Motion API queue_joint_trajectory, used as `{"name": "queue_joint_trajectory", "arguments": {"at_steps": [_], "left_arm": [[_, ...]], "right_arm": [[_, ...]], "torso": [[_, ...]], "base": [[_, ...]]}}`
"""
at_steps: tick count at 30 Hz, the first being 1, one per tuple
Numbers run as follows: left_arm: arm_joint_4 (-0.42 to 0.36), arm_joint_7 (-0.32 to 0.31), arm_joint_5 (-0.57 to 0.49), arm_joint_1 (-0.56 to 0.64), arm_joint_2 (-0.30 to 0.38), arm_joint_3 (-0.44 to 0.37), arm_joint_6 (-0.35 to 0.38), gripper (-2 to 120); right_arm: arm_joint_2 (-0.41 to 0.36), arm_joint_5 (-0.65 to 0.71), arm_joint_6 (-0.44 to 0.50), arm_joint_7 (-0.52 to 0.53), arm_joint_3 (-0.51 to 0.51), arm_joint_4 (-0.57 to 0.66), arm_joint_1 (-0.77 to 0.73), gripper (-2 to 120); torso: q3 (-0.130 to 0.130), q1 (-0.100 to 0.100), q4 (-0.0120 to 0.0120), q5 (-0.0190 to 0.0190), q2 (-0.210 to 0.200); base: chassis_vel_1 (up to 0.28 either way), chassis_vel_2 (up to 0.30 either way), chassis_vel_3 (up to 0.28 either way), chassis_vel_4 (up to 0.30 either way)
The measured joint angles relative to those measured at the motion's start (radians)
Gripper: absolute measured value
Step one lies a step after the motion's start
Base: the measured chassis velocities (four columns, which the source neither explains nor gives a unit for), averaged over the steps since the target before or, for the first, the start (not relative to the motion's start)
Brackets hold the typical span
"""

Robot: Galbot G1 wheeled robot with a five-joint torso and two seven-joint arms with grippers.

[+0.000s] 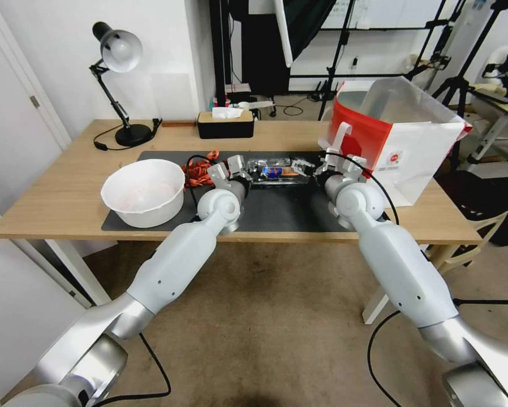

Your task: Close the takeout container lid, then place the container into the takeout bag.

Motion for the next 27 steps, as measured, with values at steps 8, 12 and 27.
{"name": "queue_joint_trajectory", "arguments": {"at_steps": [8, 12, 27], "left_arm": [[-0.028, -0.001, -0.004, 0.008, 0.005, 0.001, 0.0, 0], [-0.031, -0.001, -0.007, 0.008, 0.007, 0.002, 0.001, 0], [-0.039, -0.003, -0.015, 0.003, 0.013, 0.002, 0.002, 0]], "right_arm": [[-0.004, 0.021, -0.057, -0.04, -0.008, -0.051, 0.035, 100], [-0.01, 0.037, -0.089, -0.056, -0.012, -0.07, 0.053, 100], [-0.023, 0.114, -0.165, -0.126, -0.045, -0.166, 0.143, 100]], "torso": [[0.0, 0.0, -0.0001, -0.0001, 0.0], [0.0, 0.0, -0.0003, 0.0, 0.0], [0.0, 0.0, -0.0002, 0.0, 0.0]], "base": [[0.0, 0.0, 0.0, 0.0], [0.0, 0.0, 0.0, 0.0], [0.0, 0.0, 0.0, 0.0]]}}
